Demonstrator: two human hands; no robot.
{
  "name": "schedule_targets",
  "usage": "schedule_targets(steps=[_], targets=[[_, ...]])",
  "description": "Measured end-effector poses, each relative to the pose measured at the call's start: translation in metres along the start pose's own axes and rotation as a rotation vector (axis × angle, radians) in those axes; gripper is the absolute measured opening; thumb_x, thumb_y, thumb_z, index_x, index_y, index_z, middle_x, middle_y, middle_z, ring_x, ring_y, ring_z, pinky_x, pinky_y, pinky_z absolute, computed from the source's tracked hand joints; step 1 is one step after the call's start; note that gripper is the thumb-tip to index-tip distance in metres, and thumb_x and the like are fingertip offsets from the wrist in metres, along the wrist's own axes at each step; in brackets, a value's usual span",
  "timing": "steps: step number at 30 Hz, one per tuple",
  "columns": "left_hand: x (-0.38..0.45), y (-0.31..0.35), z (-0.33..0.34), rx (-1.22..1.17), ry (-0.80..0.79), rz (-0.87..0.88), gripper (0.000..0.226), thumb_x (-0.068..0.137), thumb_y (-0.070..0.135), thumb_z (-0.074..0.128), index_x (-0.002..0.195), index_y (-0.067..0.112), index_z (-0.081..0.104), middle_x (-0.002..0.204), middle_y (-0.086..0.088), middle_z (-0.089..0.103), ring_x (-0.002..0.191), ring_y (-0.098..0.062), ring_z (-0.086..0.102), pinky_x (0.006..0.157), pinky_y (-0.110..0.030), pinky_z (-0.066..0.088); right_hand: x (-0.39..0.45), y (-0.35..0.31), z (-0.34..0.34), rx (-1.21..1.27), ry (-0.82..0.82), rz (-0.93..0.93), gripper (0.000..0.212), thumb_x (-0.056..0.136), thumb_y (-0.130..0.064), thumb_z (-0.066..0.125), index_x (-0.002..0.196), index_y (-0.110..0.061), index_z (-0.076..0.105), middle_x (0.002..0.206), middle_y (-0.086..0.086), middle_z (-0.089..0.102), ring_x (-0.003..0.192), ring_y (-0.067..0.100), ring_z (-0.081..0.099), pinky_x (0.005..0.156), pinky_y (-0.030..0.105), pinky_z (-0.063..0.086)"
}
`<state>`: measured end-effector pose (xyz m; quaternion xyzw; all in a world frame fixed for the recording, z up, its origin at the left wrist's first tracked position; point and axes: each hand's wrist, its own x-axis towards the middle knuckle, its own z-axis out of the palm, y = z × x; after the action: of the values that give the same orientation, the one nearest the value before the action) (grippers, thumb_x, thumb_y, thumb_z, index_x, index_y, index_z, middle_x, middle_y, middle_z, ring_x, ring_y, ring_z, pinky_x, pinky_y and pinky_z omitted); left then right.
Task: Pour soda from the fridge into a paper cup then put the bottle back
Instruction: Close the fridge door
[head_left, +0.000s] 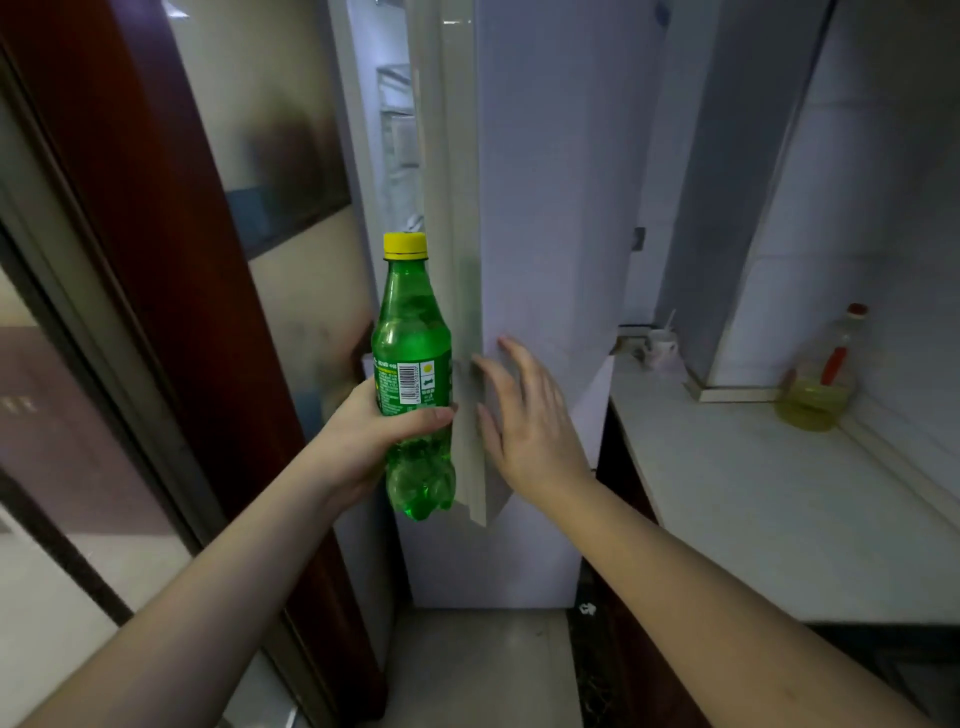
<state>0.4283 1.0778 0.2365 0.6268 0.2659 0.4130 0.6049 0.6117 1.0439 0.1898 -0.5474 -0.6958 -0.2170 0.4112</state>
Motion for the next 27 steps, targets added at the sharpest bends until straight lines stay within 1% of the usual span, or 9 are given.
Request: schedule_targets(steps=[6,9,11,14,17,20,23,25,27], targets=[[0.024,-0.008,-0.052,-0.012,0.042,-0.019,0.066,0.053,0.019,0.084,0.114,0.005,0.064,0.102,-0.013,0.071,0.095,-0.028,0.067,0.08,-0.033,0.057,0.037,-0.008,0.043,0.066,-0.054,-0.057,0.047,0.094,-0.017,0.054,0.139,-0.008,0.041,0.149,0.012,0.038,0.137,0.023,0.036,0.112,0.042,0.031],[0.044,-0.009,-0.078,-0.004,0.051,-0.022,0.062,0.053,0.019,0.085,0.109,0.005,0.063,0.096,-0.011,0.07,0.088,-0.025,0.068,0.076,-0.033,0.057,0.06,-0.009,0.073,0.038,-0.066,-0.08,0.046,0.093,-0.017,0.056,0.137,-0.007,0.046,0.148,0.01,0.041,0.136,0.023,0.037,0.113,0.04,0.03],[0.059,-0.008,-0.096,0.002,0.076,-0.02,0.065,0.052,0.02,0.085,0.109,0.003,0.062,0.094,-0.013,0.068,0.084,-0.026,0.066,0.075,-0.036,0.057,0.076,-0.01,0.092,0.022,-0.061,-0.1,0.045,0.092,-0.016,0.057,0.135,-0.006,0.049,0.146,0.011,0.043,0.134,0.024,0.039,0.113,0.039,0.029],[0.079,-0.007,-0.121,0.034,0.096,0.0,0.071,0.052,0.022,0.086,0.114,-0.001,0.059,0.098,-0.024,0.066,0.087,-0.03,0.065,0.083,-0.046,0.055,0.096,-0.009,0.117,-0.016,-0.06,-0.12,0.044,0.09,-0.016,0.058,0.133,-0.007,0.051,0.146,0.01,0.044,0.133,0.024,0.04,0.112,0.039,0.029],[0.097,-0.01,-0.141,0.072,0.138,0.011,0.073,0.049,0.026,0.087,0.113,0.002,0.06,0.107,-0.026,0.067,0.091,-0.031,0.067,0.089,-0.051,0.054,0.115,-0.002,0.137,-0.095,-0.056,-0.077,0.045,0.089,-0.02,0.057,0.133,-0.008,0.052,0.147,0.011,0.043,0.135,0.025,0.038,0.112,0.043,0.029],[0.112,-0.015,-0.158,0.125,0.174,-0.002,0.071,0.048,0.029,0.088,0.111,0.008,0.063,0.104,-0.019,0.071,0.096,-0.036,0.068,0.091,-0.054,0.054,0.135,0.012,0.151,-0.202,-0.083,0.04,0.052,0.092,-0.033,0.047,0.141,-0.013,0.044,0.153,0.008,0.035,0.142,0.022,0.029,0.116,0.042,0.021],[0.128,-0.02,-0.167,0.201,0.212,-0.002,0.059,0.05,0.029,0.089,0.104,0.017,0.065,0.093,-0.008,0.074,0.089,-0.028,0.071,0.084,-0.046,0.058,0.156,0.034,0.161,-0.309,-0.135,0.137,0.058,0.096,-0.041,0.036,0.149,-0.018,0.029,0.158,0.006,0.023,0.146,0.021,0.019,0.117,0.04,0.01],[0.141,-0.022,-0.167,0.24,0.261,0.027,0.052,0.056,0.023,0.091,0.101,0.019,0.066,0.089,-0.004,0.074,0.084,-0.023,0.072,0.077,-0.039,0.058,0.168,0.05,0.17,-0.35,-0.166,0.189,0.061,0.097,-0.045,0.029,0.152,-0.019,0.022,0.159,0.008,0.019,0.146,0.022,0.017,0.117,0.041,0.01],[0.153,-0.023,-0.164,0.267,0.337,0.051,0.045,0.065,0.012,0.09,0.102,0.018,0.065,0.088,-0.003,0.074,0.081,-0.019,0.071,0.071,-0.032,0.055,0.179,0.065,0.183,-0.396,-0.201,0.221,0.063,0.096,-0.048,0.026,0.152,-0.019,0.021,0.158,0.011,0.02,0.145,0.024,0.02,0.116,0.044,0.013]])
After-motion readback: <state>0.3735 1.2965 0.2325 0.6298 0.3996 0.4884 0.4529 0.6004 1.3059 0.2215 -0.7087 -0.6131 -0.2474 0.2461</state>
